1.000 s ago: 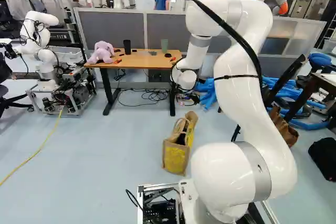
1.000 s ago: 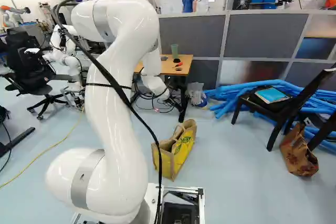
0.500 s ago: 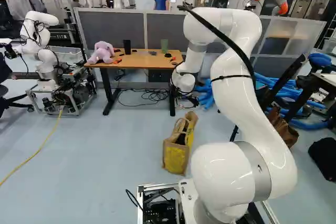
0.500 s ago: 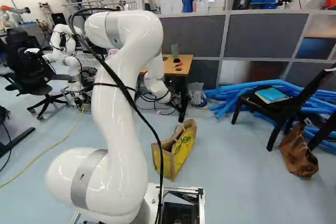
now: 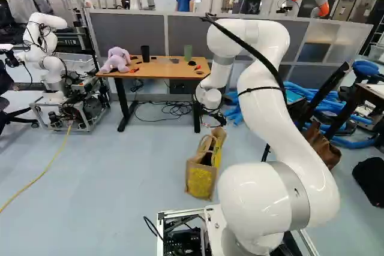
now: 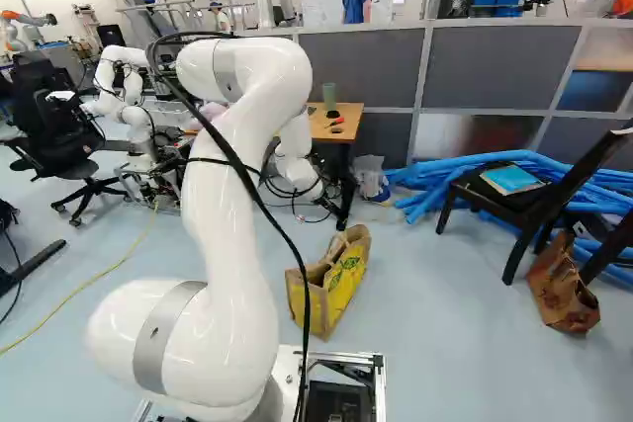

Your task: Pick up the bag on the ground and place it on the table

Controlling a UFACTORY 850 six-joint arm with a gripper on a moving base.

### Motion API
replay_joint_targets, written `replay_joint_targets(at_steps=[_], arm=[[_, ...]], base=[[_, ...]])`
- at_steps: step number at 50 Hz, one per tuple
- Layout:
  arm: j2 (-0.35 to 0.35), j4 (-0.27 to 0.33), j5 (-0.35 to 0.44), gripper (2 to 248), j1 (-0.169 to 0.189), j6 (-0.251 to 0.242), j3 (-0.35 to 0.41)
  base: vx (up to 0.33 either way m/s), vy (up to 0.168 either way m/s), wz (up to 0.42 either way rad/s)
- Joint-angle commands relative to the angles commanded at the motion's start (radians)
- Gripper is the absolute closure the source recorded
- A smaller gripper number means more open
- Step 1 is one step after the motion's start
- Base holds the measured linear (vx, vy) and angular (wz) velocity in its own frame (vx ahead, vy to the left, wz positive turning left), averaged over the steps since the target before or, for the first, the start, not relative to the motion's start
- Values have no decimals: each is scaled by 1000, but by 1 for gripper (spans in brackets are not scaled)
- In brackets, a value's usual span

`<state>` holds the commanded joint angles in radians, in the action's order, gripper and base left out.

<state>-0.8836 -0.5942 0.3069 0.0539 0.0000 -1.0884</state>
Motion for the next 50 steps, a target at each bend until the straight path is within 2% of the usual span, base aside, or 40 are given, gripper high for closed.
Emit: replay_joint_targets(at_steps=[50], arm=[[-176, 0, 0, 3, 15, 0, -117]], base=[[0, 0, 0]])
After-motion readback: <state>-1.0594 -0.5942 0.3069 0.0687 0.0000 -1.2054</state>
